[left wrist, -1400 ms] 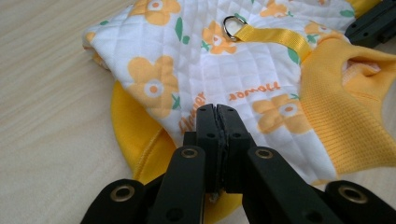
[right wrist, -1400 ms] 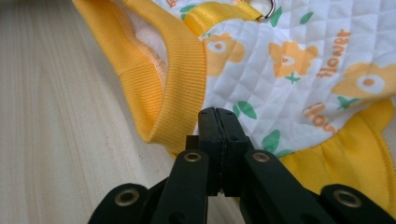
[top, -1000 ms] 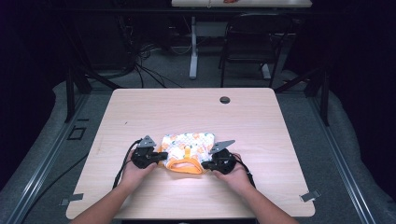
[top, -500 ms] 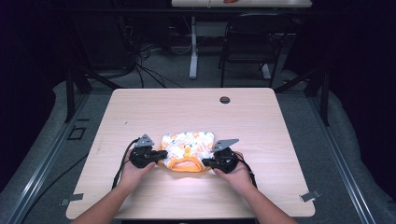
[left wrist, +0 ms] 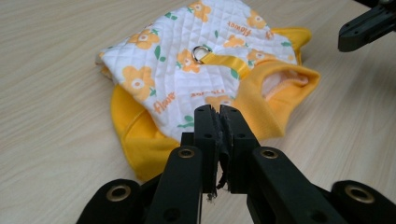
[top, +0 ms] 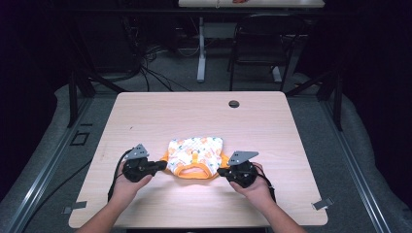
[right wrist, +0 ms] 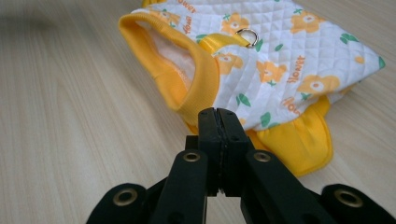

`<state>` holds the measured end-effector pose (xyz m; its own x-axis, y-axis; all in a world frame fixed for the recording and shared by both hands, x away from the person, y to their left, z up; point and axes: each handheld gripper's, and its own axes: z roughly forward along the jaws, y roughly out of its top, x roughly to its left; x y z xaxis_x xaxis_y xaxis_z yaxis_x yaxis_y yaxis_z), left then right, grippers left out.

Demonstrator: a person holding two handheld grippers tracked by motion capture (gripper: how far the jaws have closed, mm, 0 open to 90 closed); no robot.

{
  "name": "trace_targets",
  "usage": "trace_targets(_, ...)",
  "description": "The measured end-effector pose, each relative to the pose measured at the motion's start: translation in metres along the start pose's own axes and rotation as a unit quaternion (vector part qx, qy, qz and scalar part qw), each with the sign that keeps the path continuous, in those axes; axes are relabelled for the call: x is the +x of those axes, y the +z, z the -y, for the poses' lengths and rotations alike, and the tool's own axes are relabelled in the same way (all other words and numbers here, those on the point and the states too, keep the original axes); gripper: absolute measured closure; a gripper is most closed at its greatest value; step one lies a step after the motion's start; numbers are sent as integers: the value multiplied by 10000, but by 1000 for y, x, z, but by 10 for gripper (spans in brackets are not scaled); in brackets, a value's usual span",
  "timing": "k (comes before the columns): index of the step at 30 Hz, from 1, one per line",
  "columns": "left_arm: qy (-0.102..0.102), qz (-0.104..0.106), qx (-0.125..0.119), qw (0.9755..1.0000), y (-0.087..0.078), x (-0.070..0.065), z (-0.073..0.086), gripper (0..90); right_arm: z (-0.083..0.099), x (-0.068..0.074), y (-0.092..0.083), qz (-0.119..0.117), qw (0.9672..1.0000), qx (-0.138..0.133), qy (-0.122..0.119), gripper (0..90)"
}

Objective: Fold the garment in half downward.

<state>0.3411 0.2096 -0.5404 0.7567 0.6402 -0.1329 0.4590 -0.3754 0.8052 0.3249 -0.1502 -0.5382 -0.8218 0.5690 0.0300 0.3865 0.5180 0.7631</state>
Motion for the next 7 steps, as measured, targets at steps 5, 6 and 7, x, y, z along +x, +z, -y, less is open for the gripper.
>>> trace_targets(5,-42,-41,-76,10000,-10,-1,10,830,10,3,-6,117,9999,-43,-19,882)
trace_targets(6,-42,-41,-76,10000,-10,-1,10,818,10,3,-6,117,9999,-43,-19,882)
trace_targets(7,10,-53,-54,10000,-11,-1,11,818,11,3,-7,97,9999,-48,-13,877)
